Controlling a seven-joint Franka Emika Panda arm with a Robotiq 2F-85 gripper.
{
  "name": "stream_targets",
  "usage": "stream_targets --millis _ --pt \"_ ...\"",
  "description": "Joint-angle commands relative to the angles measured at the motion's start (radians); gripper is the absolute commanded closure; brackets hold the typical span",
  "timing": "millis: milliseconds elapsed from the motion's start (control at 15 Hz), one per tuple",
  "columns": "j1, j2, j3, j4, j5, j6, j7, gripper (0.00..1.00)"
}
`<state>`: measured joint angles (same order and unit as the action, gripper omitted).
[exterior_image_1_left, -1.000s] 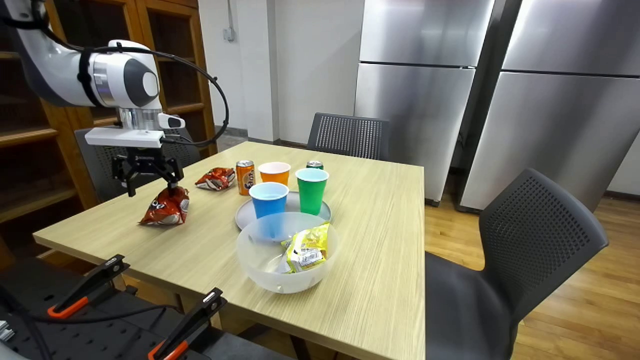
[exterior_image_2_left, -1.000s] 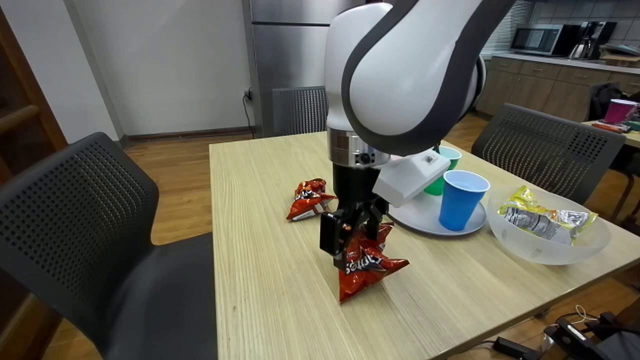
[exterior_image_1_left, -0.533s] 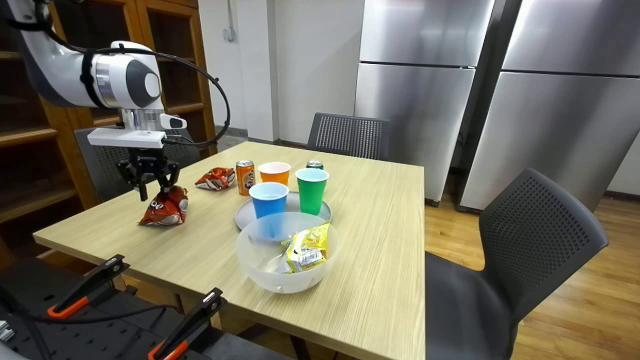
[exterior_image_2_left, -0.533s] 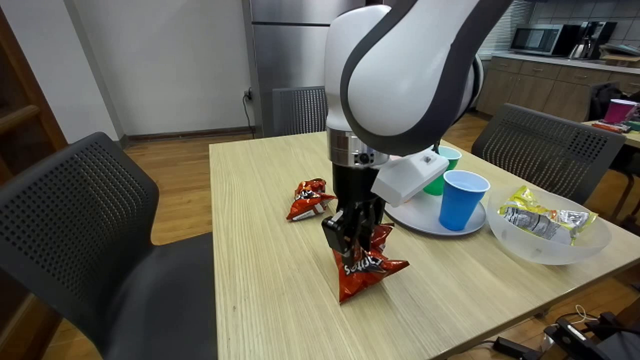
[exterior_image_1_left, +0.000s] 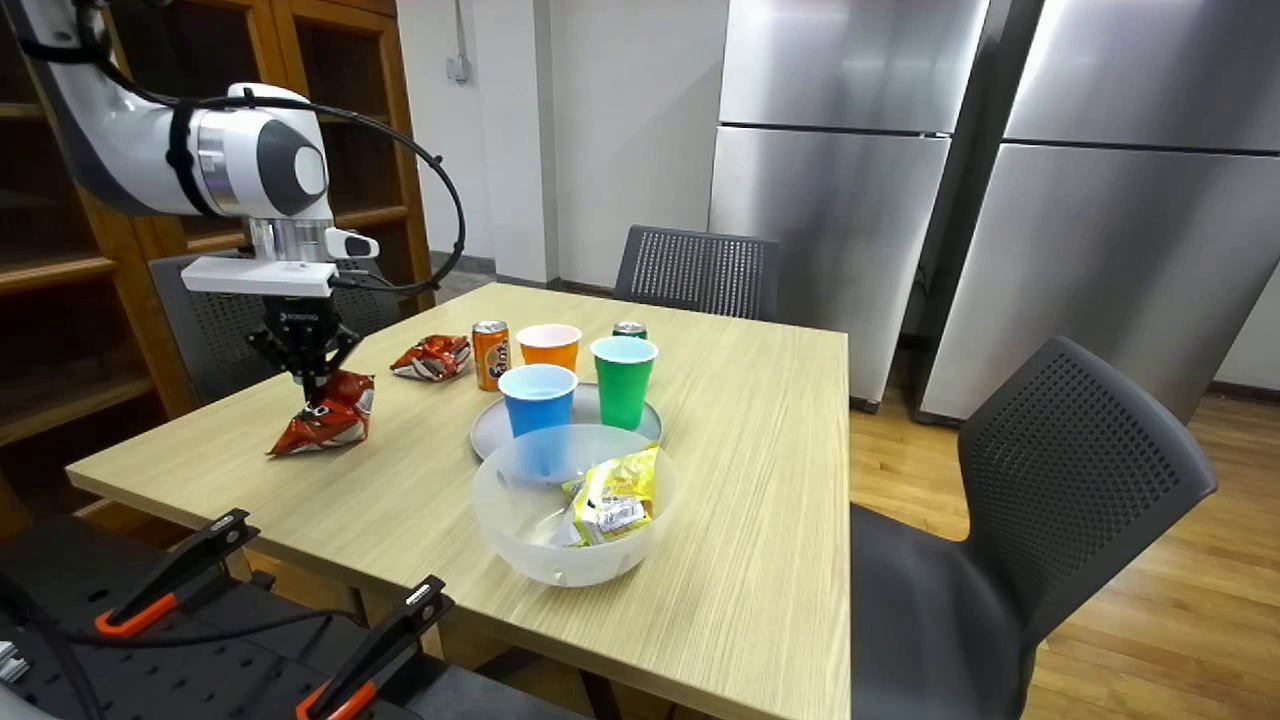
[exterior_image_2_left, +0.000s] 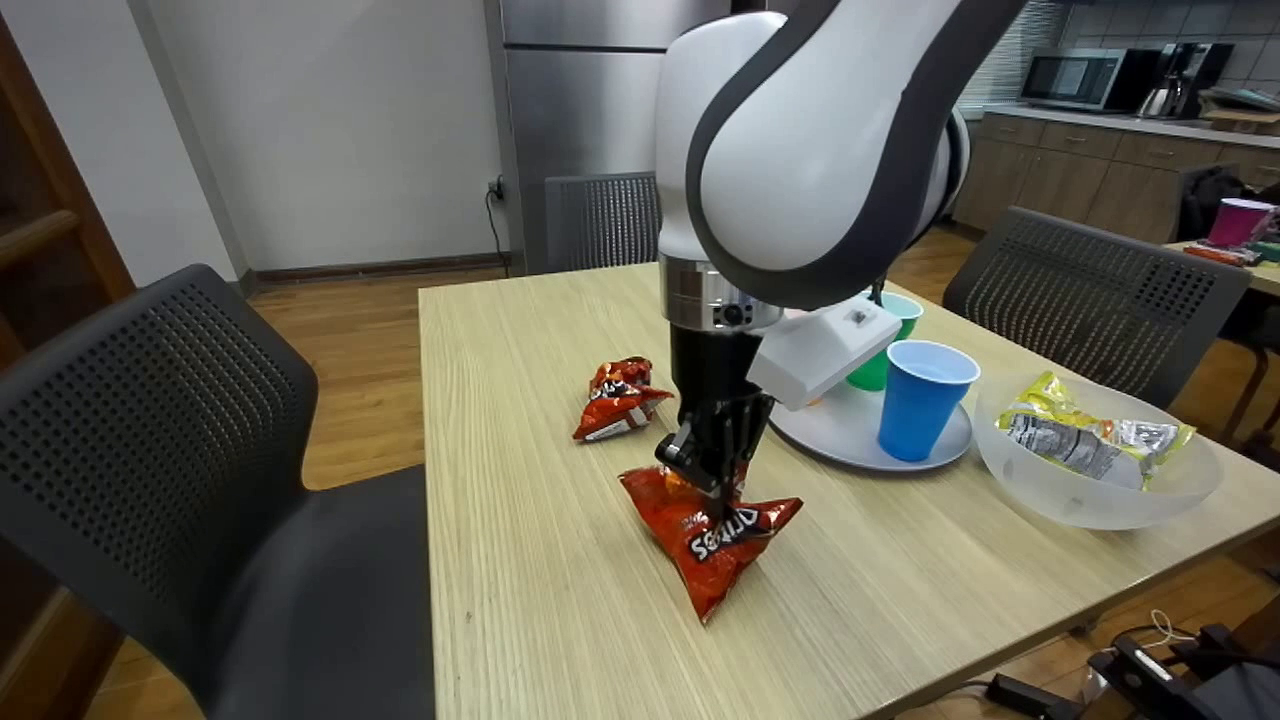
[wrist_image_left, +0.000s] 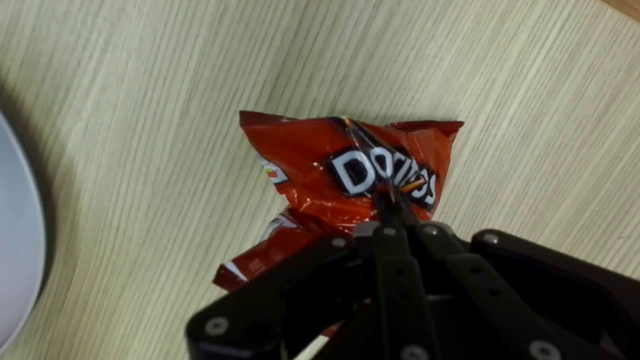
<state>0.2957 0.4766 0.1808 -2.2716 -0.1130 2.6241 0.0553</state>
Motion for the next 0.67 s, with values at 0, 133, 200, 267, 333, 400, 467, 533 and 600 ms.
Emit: stream_targets --millis 0,133,200,267,333,400,467,533,600 --pt "0.01 -0.016 -0.01 -0.009 -0.006 0.004 0.019 1.0" --pt "0.003 -0.031 -0.007 -0.02 -0.004 0.006 0.008 1.0" --pt "-0.002 -0.044 -0.003 -0.03 -0.001 0.007 0.0 1.0" --pt "-0.004 -0.055 -0.001 -0.037 -0.001 0.005 -0.005 1.0" --pt "-0.006 -0.068 0.0 -0.045 -0.002 0.004 -0.009 1.0" --pt "-0.011 -0.086 0.005 -0.059 0.001 0.008 -0.018 1.0" --pt "-0.017 -0.102 0.01 -0.071 0.006 0.006 -0.027 1.0" --pt "-0.027 -0.123 0.016 -0.086 0.013 0.006 -0.042 1.0" --pt "-0.037 -0.14 0.024 -0.099 0.022 0.005 -0.057 1.0"
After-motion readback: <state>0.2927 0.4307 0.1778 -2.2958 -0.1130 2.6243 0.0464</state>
